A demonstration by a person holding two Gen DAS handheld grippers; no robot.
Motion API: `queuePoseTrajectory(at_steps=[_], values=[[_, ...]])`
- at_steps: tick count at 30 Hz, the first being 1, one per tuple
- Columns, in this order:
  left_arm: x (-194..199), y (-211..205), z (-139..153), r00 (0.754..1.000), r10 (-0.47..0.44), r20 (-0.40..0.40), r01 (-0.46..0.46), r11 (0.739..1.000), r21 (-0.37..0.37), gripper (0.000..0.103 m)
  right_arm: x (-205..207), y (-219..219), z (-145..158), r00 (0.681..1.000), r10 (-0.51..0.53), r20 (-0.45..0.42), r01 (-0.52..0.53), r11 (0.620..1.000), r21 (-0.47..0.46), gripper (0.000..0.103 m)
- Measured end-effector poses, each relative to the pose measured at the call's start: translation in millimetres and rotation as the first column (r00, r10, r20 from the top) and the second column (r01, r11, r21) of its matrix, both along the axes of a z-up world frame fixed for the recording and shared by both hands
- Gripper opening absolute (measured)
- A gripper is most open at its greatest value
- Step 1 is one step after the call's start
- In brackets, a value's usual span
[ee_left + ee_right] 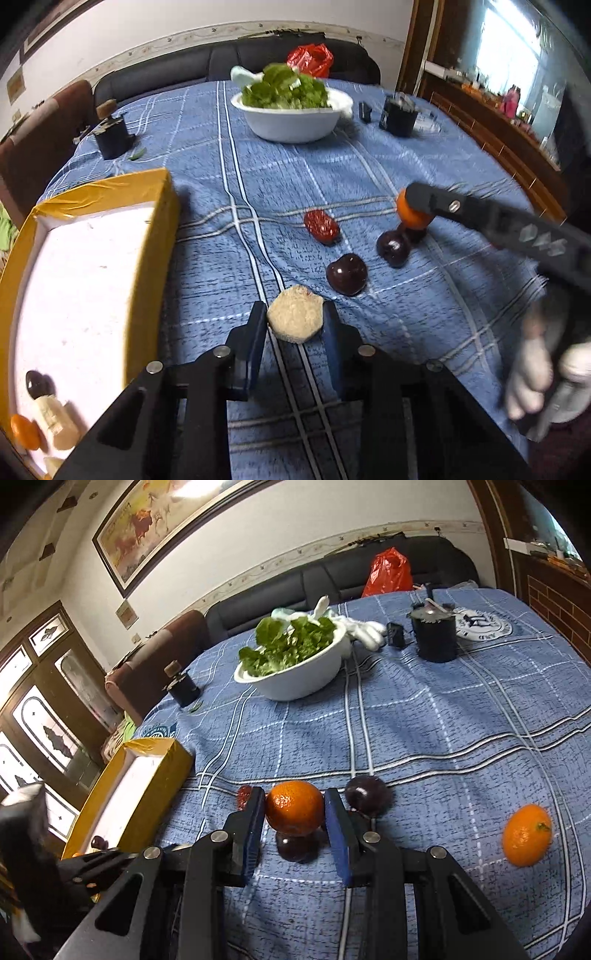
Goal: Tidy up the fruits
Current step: 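Grasp a pale round slice with the left tool while the right tool grasps an orange, then lower the slice into the tray and open the left tool while the right tool carries the orange there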
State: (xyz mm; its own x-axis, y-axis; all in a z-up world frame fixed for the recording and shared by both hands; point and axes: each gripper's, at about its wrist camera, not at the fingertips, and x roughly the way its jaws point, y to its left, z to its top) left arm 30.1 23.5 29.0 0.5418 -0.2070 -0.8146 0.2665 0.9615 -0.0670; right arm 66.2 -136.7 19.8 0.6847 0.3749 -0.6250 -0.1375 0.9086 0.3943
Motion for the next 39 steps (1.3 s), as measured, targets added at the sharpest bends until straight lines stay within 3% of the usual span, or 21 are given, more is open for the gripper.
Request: queuePoseTrajectory(at_steps=[7,13,25,34,39], values=[[-31,13,42,0.998,0.020,0.055,-0.019,1.000,-0.019,0.029,4,-1,-6,1.000,-0.006,-0.024,0.006,1.000,-0.010,0.036],[-58,7,70,0.986,0.088,0.143,-0.080,0.995,-0.060,0.029,-6,7,11,0.999,0.002,0.037,-0.001,1.000,-0.021,0.036],[-75,-40,100,0.958,0.173,0.231,-0.161,0.985,-0.068,0.029,-17,1,34,0.996,0.010,0.093,-0.020,0.994,0.107,0.036],[-123,27,139,0.921,0.233,0.313,-0.207,0.972,-0.114,0.029,-32,22,39,0.987,0.005,0.158,0.002,0.999,-0.048,0.036],[-165,95,162,0.889,0.282,0.361,-0.238,0.957,-0.163,0.029,-51,34,29,0.992,-0.029,0.127,0.049,0.987,-0.154,0.036]])
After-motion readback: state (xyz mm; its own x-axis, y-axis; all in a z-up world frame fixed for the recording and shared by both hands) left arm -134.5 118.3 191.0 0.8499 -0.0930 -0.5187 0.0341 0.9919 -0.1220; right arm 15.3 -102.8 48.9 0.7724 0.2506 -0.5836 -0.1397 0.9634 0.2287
